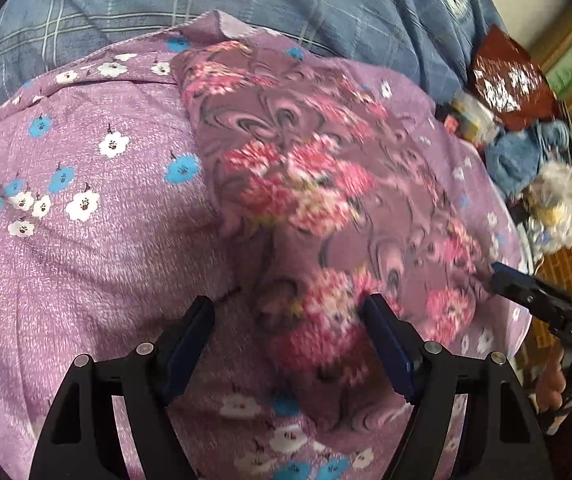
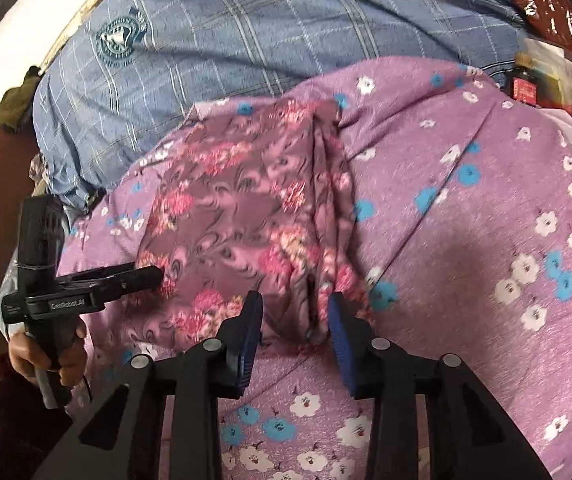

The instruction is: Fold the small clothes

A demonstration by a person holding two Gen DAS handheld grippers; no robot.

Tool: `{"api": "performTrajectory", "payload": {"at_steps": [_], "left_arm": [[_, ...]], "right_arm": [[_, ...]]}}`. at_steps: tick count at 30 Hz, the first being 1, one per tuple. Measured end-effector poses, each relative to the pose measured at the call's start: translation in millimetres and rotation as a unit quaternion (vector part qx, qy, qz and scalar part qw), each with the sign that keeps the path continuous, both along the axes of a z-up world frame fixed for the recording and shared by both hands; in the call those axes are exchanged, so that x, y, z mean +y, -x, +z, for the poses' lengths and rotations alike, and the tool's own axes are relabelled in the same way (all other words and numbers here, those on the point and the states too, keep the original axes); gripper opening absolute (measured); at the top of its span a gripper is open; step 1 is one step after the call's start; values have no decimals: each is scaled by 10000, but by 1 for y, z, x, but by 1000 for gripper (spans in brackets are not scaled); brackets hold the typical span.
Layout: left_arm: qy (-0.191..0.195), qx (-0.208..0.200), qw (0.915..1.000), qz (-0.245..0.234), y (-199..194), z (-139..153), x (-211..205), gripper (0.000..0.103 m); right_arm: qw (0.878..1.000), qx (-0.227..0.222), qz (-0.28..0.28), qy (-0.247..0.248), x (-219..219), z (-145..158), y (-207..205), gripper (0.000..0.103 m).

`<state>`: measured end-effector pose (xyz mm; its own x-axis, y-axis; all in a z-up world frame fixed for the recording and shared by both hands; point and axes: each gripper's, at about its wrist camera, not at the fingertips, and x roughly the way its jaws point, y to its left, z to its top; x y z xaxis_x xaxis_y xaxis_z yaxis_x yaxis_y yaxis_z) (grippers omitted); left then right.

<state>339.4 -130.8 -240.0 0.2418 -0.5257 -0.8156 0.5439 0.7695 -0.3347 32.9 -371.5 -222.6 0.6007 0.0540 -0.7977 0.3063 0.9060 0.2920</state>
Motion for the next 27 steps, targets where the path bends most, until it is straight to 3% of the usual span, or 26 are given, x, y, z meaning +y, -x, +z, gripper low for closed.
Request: {"api": "performTrajectory", "payload": {"at_steps": [3, 4, 5, 11, 15, 21, 23, 27], "left_arm": [[-120, -84, 9998, -120, 5, -1, -3, 76], [-145, -111, 9997, -141, 5, -2, -3, 76], [-170, -155, 9996, -166, 6, -2, -4, 78], [-192, -182, 9994, -231, 5, -4, -2, 79], [-263, -199, 9989, -348, 6, -3, -2, 79], [-424, -293, 9976, -464, 9, -2, 1, 79], [-565, -419, 9960, -547, 14, -2, -2, 79], [-624, -450, 9950, -640, 20, 1, -2, 79]], "right_arm": [[9995, 209, 75, 228, 10, -10, -5, 23], [9991, 237, 66, 335, 12, -12, -5, 9], [9985, 259, 13, 484, 14, -12, -5, 6], [9967, 102, -275, 752, 8, -2, 8, 4], [9951, 348, -319, 869, 3, -23, 2, 4], [9955, 326, -389, 794, 0, -22, 2, 7], [9961, 353, -439, 682, -2, -20, 4, 20], [9970, 175, -645, 386, -11, -3, 13, 34]]}}
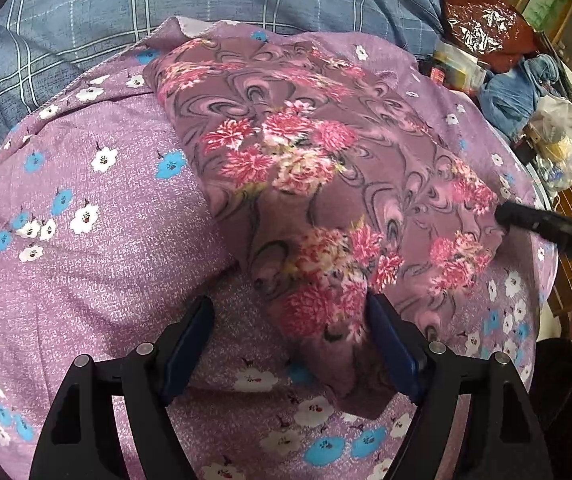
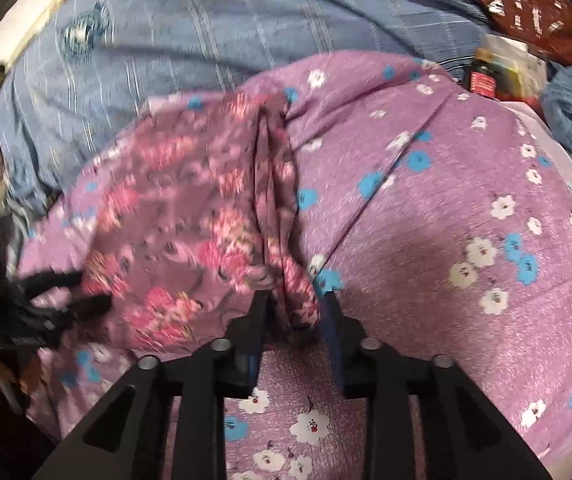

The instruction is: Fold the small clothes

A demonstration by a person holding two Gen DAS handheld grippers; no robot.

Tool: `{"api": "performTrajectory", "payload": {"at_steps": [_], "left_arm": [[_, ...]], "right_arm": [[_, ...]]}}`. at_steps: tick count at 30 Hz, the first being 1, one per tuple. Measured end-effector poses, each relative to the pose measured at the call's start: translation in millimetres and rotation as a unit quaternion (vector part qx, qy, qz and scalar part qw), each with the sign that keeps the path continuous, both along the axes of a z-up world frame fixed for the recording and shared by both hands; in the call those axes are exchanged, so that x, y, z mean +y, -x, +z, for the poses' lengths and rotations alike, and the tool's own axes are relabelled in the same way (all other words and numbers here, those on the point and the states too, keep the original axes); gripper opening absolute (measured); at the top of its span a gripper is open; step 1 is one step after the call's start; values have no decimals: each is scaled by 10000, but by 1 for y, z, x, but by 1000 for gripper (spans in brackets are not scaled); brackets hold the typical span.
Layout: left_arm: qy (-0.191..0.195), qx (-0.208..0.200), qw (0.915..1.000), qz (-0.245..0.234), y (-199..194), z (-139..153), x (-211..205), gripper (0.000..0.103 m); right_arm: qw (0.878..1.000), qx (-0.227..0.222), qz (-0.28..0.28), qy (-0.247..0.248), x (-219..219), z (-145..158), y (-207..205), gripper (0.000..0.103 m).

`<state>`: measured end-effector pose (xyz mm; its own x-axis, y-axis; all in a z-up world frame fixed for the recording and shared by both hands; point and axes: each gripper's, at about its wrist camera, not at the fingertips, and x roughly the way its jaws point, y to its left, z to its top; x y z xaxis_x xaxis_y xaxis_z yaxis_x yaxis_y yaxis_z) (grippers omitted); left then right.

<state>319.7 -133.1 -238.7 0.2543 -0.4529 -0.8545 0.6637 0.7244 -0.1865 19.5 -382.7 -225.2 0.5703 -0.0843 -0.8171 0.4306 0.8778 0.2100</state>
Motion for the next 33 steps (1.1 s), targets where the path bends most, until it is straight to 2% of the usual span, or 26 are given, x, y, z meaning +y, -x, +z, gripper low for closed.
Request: {"api": "performTrajectory", "payload": {"at_steps": [3, 6, 9, 10, 11, 12, 15, 18, 21, 23, 25, 28, 33], "left_arm": [[79, 24, 10000, 6, -1, 4, 3, 78], [90, 4, 10000, 11, -1, 6, 4, 78], [7, -67, 10000, -23, 1, 4, 2, 78], [-23, -82, 10000, -39, 2, 3, 2, 78], [-28, -72, 10000, -52, 1, 3, 2, 78], [-17, -46, 10000, -65, 1, 2, 2, 78], [25, 19, 10000, -77, -1, 2, 3, 79], [135, 49, 9999, -71, -5, 6, 8, 77], [608, 211, 9979, 14, -16, 15, 22, 77], [1023, 377, 9939, 139, -26, 19, 32, 77], [1417, 567, 9878, 324, -38, 20, 41, 78], [1843, 876, 9772, 590, -57, 12, 49, 78], [2112, 1472, 9630, 794, -77, -13, 48, 77]], "right_arm": [[9984, -543, 43, -158, 0, 20, 5, 43], [9982, -553, 217, -48, 12, 23, -12, 45], [9986, -303, 360, 252, 24, 9, -37, 38], [9988, -115, 353, 333, 26, 2, -43, 27], [9986, 103, 272, 435, 24, -8, -47, 12], [9986, 160, 170, 475, 19, -16, -48, 12], [9998, 91, 50, 172, 7, -19, -44, 13], [10000, 83, -24, -4, 1, -14, -41, 21], [9985, -187, -246, -462, -18, -1, -38, 34], [9957, -421, -330, -762, -33, 7, -41, 55], [9920, -576, -269, -1091, -46, 10, -50, 63], [9849, -605, -97, -1619, -64, 2, -70, 63], [9709, -486, -33, -2346, -87, -26, -91, 63]]}}
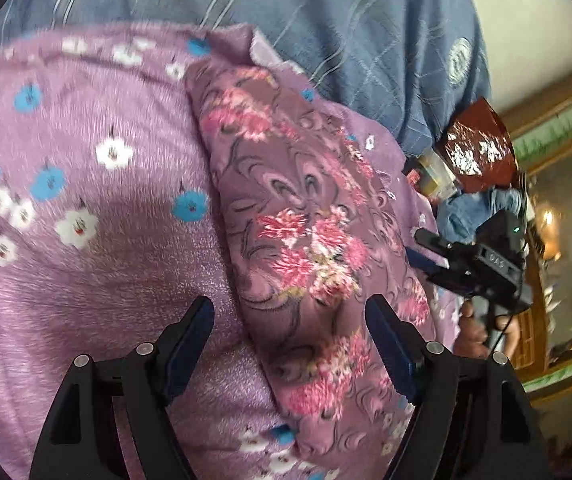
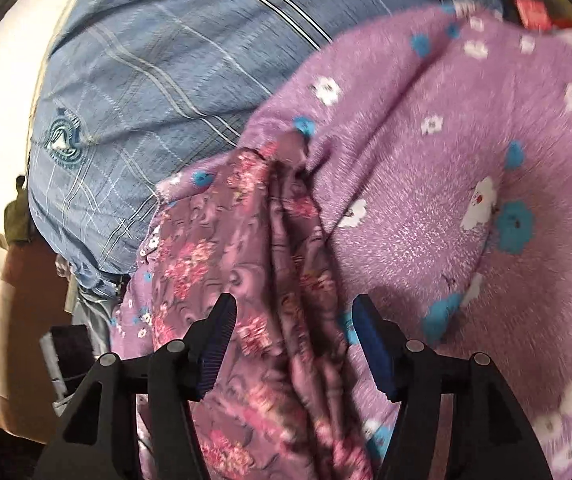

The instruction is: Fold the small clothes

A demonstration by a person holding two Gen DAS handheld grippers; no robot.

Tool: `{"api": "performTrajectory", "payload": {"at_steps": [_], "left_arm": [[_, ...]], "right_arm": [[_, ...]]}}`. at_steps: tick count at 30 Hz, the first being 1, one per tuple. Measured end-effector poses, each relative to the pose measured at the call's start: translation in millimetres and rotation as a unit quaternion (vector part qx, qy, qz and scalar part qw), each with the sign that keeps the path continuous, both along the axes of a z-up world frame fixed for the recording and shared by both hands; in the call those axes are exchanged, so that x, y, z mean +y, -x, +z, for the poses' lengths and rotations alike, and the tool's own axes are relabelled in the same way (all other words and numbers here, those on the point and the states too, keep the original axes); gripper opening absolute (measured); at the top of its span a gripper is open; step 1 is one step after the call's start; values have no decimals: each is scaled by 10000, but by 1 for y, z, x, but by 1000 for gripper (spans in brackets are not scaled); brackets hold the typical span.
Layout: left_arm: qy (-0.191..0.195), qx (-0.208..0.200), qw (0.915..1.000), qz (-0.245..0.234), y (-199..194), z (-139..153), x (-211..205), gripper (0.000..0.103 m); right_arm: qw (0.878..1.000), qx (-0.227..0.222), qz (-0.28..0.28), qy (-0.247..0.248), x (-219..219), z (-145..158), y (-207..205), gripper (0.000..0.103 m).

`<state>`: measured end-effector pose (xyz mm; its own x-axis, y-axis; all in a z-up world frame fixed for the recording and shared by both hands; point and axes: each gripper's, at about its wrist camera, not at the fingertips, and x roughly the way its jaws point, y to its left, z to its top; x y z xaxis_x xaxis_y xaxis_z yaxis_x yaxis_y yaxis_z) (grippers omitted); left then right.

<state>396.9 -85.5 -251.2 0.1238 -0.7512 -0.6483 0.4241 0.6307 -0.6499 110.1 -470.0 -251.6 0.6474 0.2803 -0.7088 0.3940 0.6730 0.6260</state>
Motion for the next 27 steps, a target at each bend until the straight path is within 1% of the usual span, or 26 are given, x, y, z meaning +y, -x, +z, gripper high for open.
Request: {"api": "performTrajectory", "payload": {"at_steps": [2, 4, 6, 8, 12, 16, 17, 18, 19, 20, 21, 22, 23, 24, 25, 26, 27], "left_arm": [[128, 164, 9998, 38, -7, -8, 1, 77], [332, 297, 9990, 34, -14, -13, 0, 78], [476, 388, 9981, -21, -15, -17, -3, 77], [548, 438, 9975, -52, -17, -22, -6, 77], [692, 450, 9966, -4, -18, -32, -12, 78], [743, 352, 9966, 108, -15, -34, -15, 78], [691, 288, 9971, 153, -13, -34, -16, 78], [623, 211, 9977, 181, -10, -33, -17, 77], [502, 92, 9985, 214, -7, -31, -19, 76], [313, -70, 9992, 234, -3, -29, -23, 73], [139, -236, 9993, 238, 0, -26, -28, 68], [-64, -413, 9988, 251, 4, -23, -33, 65], [-289, -563, 9976, 273, 6, -22, -38, 61], [-376, -665, 9967, 277, 9, -22, -40, 58], [-379, -729, 9962, 291, 11, -20, -43, 56], [-412, -790, 9956, 305, 12, -18, -45, 53], [-454, -843, 9949, 309, 13, -17, -46, 48]], "right_arm": [[9998, 48, 50, -198, -7, -10, -3, 63], [9987, -55, 221, -454, -10, -16, -7, 63], [9977, -105, 381, -548, -9, -20, -13, 64], [9962, -171, 564, -649, -7, -22, -18, 66], [9941, -301, 712, -759, -2, -23, -25, 71], [9907, -529, 918, -857, 12, -24, -34, 71], [9910, -524, 992, -724, 19, -23, -38, 71], [9925, -475, 1049, -403, 30, -19, -41, 71], [9930, -451, 1069, -218, 35, -17, -41, 70], [9932, -451, 1077, -34, 41, -16, -42, 67], [9934, -435, 1053, 117, 44, -15, -41, 63], [9940, -380, 989, 273, 47, -15, -41, 55], [9944, -344, 926, 381, 48, -15, -40, 48], [9944, -335, 879, 480, 50, -13, -39, 46], [9937, -329, 849, 646, 53, -11, -39, 42], [9924, -306, 838, 846, 58, -9, -38, 40], [9893, -278, 839, 1162, 67, -4, -38, 39]]}}
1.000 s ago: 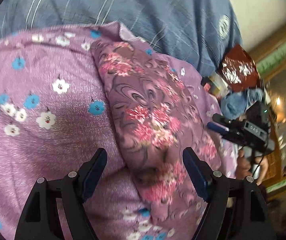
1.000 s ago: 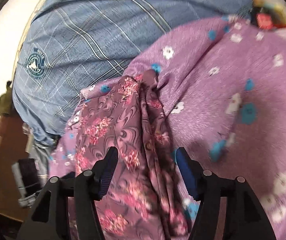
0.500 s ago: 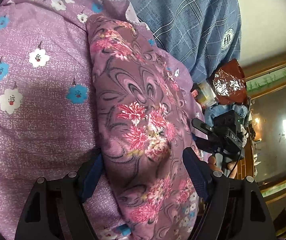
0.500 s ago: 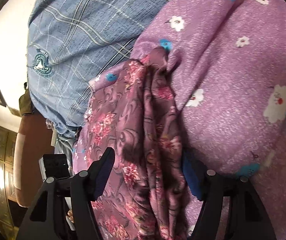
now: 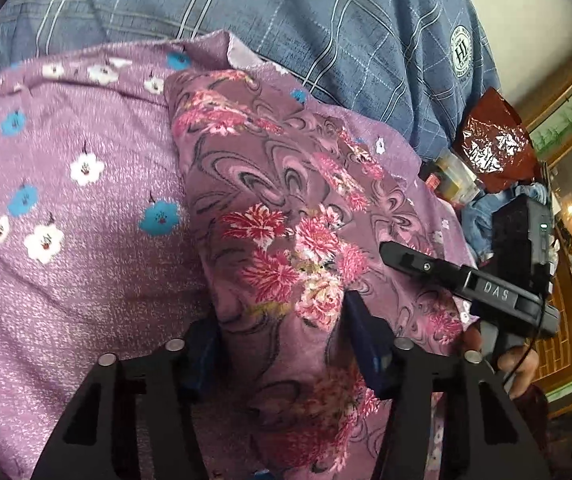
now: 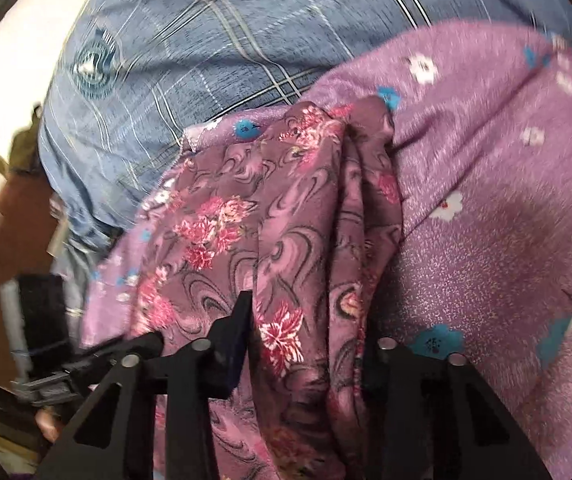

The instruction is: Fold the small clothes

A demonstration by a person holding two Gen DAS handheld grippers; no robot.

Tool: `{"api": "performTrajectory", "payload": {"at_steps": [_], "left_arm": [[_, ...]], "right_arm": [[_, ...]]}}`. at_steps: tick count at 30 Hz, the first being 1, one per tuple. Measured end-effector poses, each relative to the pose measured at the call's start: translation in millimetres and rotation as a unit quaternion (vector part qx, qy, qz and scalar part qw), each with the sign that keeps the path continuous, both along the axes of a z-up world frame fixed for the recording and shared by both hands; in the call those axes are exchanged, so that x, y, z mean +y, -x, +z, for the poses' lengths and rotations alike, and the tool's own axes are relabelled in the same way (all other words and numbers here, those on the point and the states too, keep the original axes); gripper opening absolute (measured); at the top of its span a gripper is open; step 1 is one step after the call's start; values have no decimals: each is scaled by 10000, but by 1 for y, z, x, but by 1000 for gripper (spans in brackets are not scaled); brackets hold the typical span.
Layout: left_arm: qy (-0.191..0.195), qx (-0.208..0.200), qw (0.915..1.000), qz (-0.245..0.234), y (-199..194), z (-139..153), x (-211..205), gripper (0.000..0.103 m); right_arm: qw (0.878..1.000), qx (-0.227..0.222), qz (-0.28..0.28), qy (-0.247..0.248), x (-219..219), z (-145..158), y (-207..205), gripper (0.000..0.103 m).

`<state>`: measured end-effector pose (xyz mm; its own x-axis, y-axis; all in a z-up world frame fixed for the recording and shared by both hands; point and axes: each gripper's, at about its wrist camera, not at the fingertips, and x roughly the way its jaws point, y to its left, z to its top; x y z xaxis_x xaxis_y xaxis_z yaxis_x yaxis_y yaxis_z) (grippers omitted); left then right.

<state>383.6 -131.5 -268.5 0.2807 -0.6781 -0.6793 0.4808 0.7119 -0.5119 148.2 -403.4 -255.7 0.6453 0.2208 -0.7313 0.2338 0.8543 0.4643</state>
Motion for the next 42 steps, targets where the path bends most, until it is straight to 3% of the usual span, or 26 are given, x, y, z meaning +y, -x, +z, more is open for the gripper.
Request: {"api": "performTrajectory", "payload": {"at_steps": [4, 10, 28, 42], "left_arm": [[-126, -293, 9995, -26, 9, 10, -11, 39], [-145, -289, 9995, -28, 16, 12, -9, 37], [-193, -557, 9982, -103, 30, 30, 13, 37], [-109, -847, 9963, -61, 62, 53, 46, 37]], "right_arm": [[9946, -39, 25, 1036, 30, 21, -1, 33], [9860, -52, -109, 1664, 51, 40, 5, 32], [9753, 2, -298, 2189, 79, 60, 21, 32], [9655, -350, -440, 2544, 114, 83, 42, 31]]}}
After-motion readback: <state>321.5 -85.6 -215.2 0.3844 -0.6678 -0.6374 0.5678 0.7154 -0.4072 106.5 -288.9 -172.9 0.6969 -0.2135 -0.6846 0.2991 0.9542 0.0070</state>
